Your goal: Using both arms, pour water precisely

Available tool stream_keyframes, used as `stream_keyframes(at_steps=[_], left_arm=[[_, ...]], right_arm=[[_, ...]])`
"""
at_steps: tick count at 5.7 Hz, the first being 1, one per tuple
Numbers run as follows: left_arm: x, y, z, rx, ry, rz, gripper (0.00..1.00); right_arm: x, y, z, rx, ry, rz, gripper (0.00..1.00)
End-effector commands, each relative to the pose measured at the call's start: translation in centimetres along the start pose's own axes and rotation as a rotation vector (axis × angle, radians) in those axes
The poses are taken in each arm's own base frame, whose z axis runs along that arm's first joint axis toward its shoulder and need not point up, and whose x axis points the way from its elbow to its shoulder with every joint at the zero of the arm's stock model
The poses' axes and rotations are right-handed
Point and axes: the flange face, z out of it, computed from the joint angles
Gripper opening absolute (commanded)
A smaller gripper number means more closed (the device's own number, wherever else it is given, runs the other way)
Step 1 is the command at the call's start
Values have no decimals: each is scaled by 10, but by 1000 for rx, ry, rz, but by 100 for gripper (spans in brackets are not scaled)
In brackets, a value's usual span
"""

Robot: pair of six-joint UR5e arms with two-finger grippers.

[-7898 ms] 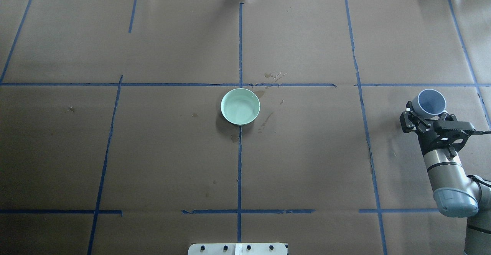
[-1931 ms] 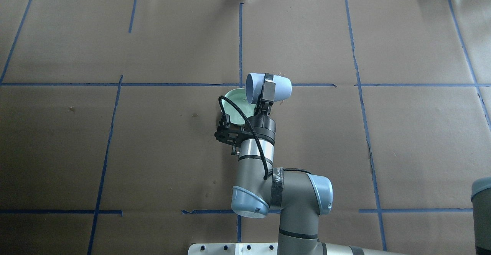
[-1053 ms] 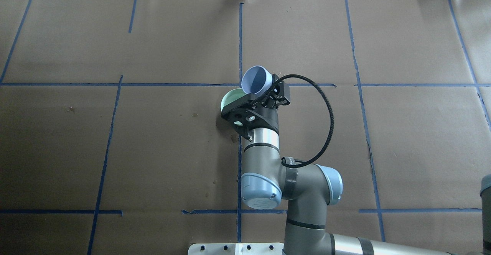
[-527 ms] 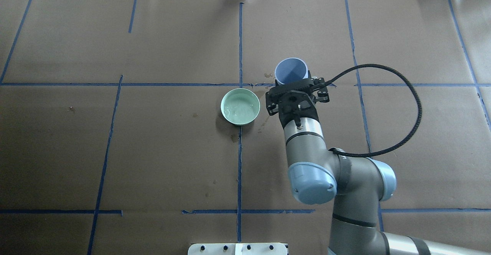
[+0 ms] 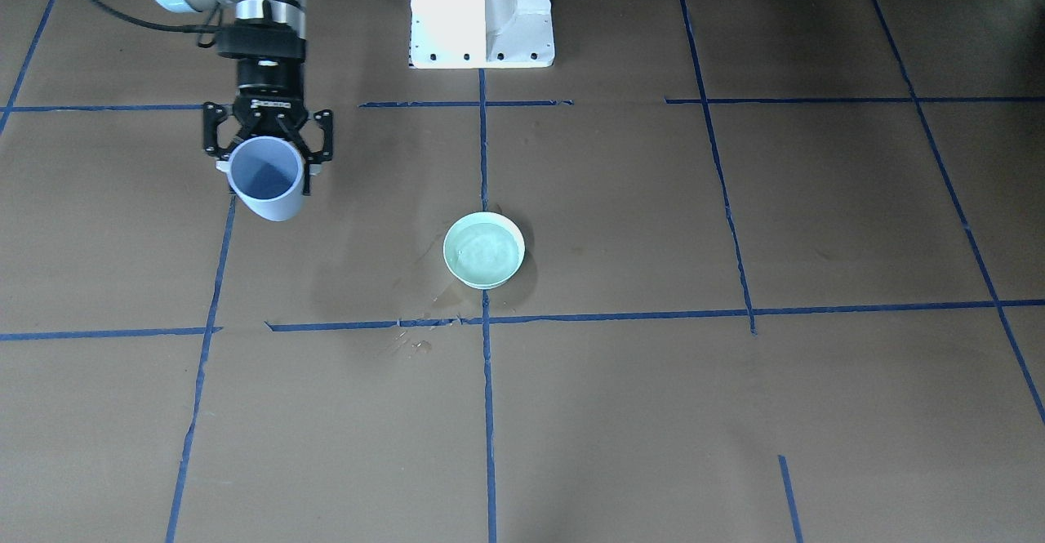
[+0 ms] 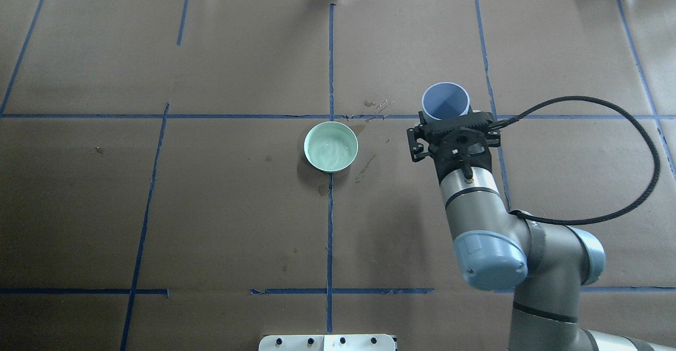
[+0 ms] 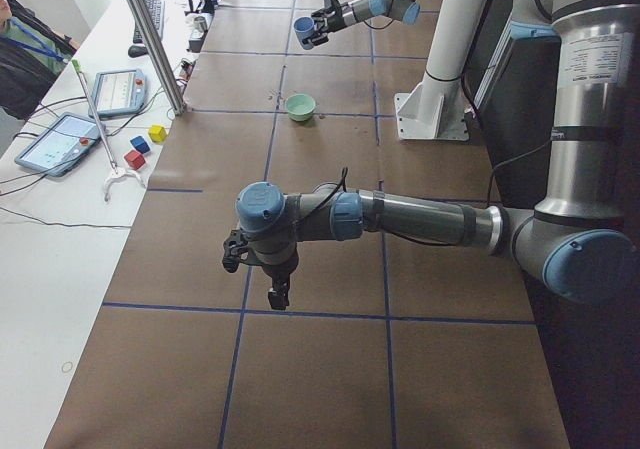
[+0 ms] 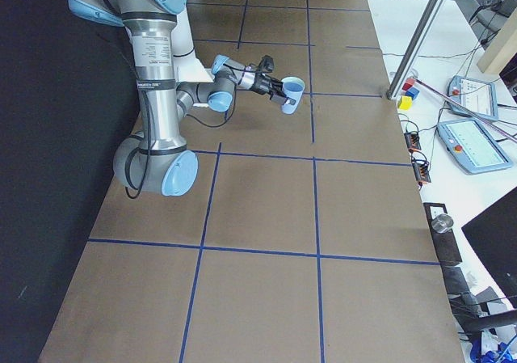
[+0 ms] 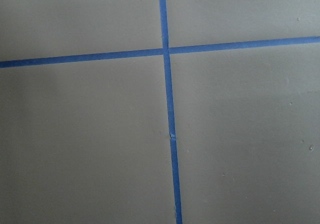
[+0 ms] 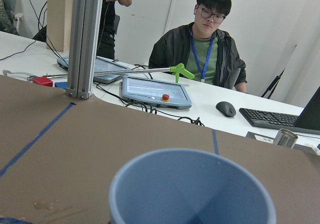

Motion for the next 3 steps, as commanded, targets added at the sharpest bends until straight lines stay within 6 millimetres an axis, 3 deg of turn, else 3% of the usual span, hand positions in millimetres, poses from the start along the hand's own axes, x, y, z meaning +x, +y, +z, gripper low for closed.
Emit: stream_keyframes(at_steps=[1, 2, 3], left_arm=[[2, 0, -2, 4, 0, 3, 100], [4, 0, -4, 8, -2, 6, 100], [5, -1, -5, 10, -2, 8, 100]], right_arm=[[96, 62, 3, 20, -32, 51, 0], [129, 101, 15, 28, -44, 61, 0], [163, 124, 17, 30, -44, 60, 0]])
